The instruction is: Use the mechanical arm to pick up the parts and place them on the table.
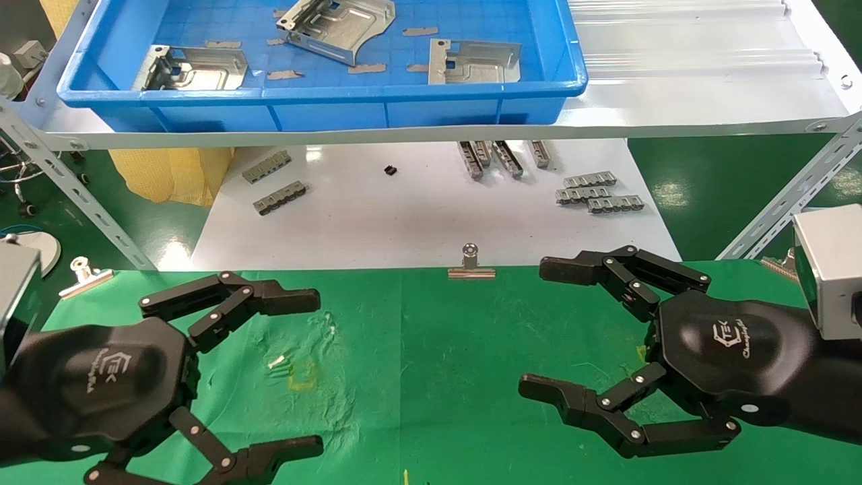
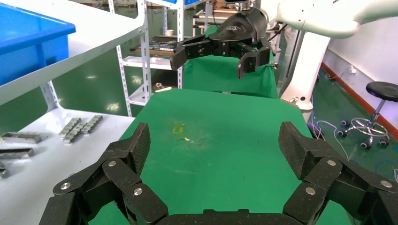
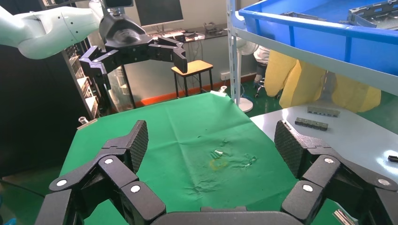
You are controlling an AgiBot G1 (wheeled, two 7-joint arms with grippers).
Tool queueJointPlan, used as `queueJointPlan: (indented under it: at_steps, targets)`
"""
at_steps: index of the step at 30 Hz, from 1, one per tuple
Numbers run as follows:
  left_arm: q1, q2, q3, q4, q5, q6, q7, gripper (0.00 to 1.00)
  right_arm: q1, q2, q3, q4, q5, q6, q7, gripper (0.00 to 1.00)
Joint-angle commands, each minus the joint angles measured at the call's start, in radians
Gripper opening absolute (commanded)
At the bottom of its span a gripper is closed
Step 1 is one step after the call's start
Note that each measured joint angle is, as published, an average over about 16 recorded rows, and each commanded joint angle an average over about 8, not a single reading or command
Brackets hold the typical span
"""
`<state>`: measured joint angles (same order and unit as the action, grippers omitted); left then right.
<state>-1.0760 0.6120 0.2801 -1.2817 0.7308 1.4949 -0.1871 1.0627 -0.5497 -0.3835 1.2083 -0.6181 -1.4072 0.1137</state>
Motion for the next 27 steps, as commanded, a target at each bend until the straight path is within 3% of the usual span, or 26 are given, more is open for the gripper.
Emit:
queueJointPlan:
  at_steps: [1,27]
  targets:
    - [0.000,0.000,0.000,0.000,0.000,0.000,0.000,1.00,0.000,0.000,0.000,0.000,0.000,0.000,0.000,0.00]
    - [0.000,0.000,0.000,0.000,0.000,0.000,0.000,1.00,0.000,0.000,0.000,0.000,0.000,0.000,0.000,0.00]
